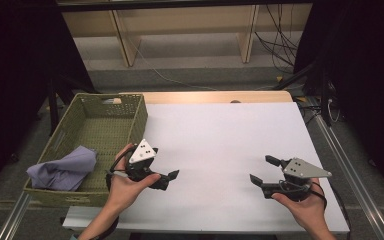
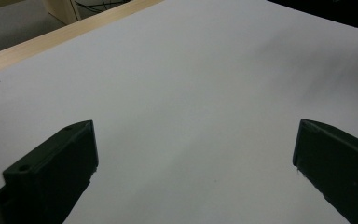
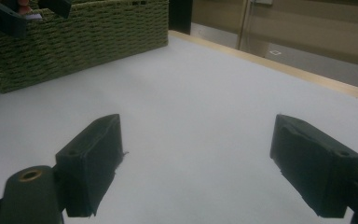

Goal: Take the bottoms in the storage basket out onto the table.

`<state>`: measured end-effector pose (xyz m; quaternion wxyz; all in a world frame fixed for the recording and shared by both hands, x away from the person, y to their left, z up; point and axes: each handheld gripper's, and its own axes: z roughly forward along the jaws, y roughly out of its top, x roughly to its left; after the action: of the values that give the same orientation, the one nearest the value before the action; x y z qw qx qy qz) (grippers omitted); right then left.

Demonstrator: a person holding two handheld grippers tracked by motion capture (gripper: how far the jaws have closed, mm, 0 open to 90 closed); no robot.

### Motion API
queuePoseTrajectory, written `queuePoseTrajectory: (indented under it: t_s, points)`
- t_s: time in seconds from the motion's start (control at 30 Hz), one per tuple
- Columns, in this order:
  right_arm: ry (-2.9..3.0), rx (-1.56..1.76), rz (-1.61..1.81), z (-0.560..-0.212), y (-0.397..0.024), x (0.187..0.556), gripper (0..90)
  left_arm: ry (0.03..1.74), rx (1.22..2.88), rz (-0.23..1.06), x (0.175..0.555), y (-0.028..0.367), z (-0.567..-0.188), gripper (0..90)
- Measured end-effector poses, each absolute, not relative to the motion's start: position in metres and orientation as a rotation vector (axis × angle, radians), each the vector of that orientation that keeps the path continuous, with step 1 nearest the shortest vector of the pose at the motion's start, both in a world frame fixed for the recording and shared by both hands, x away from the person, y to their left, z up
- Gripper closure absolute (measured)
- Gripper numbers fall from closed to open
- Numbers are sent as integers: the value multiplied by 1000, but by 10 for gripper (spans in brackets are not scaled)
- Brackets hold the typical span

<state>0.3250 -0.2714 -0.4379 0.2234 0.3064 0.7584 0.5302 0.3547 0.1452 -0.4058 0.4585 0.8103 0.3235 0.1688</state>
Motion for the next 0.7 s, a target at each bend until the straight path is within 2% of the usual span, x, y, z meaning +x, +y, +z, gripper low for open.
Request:
queuePoseTrajectory:
  t_s: [0.7]
  points:
    - [2104,856,1446,-439,-269,324,177,801,2009,425,351,147,-403,0]
